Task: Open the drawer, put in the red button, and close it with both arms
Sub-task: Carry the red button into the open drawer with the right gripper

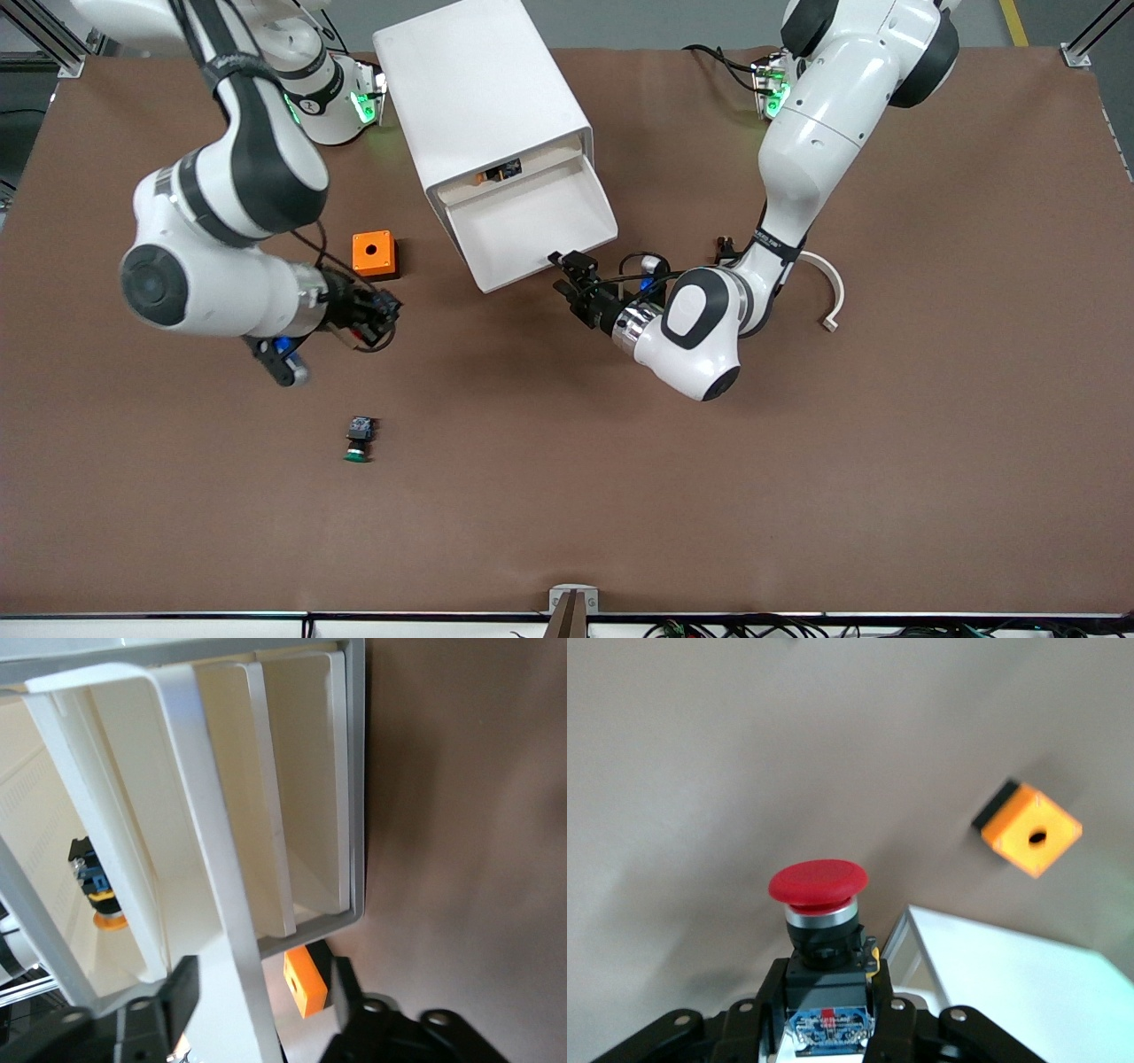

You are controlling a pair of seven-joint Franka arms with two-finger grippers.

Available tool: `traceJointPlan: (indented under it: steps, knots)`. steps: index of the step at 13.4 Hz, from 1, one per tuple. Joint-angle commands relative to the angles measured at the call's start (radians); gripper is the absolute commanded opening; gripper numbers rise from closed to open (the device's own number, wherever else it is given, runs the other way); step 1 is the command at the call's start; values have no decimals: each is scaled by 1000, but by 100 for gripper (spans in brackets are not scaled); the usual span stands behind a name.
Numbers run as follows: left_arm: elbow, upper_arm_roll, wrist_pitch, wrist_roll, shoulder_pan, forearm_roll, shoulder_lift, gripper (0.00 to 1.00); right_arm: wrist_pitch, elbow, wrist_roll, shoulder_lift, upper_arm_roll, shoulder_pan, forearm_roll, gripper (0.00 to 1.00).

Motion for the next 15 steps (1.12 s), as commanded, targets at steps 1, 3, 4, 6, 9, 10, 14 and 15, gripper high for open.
traceJointPlan:
  steps: [1, 3, 4, 6, 9, 10, 14, 15]
  knots:
    - [15, 40, -7, 8, -2, 46, -33, 100, 99, -163, 144, -97, 3, 86, 23, 6]
    - [56, 50, -6, 20, 3, 136, -44, 100, 214, -234, 278, -111, 3, 175, 22, 6]
    - [79, 71, -6, 38, 6, 161, -45, 100, 264, -252, 335, -107, 2, 222, 20, 6]
    - [105, 140, -6, 139, 6, 164, -70, 100, 357, -290, 446, -102, 2, 294, 17, 7]
    - [104, 212, -6, 352, -11, 259, -148, 99, 497, -356, 575, -99, 0, 383, 9, 8]
    - [102, 211, -6, 391, -11, 305, -166, 99, 512, -357, 599, -93, 0, 406, 6, 8]
    - [101, 205, 2, 668, -37, 461, -191, 99, 546, -375, 667, -79, -1, 445, -30, 33]
    - [101, 212, 2, 713, -49, 480, -199, 100, 555, -376, 675, -77, 0, 445, -47, 40]
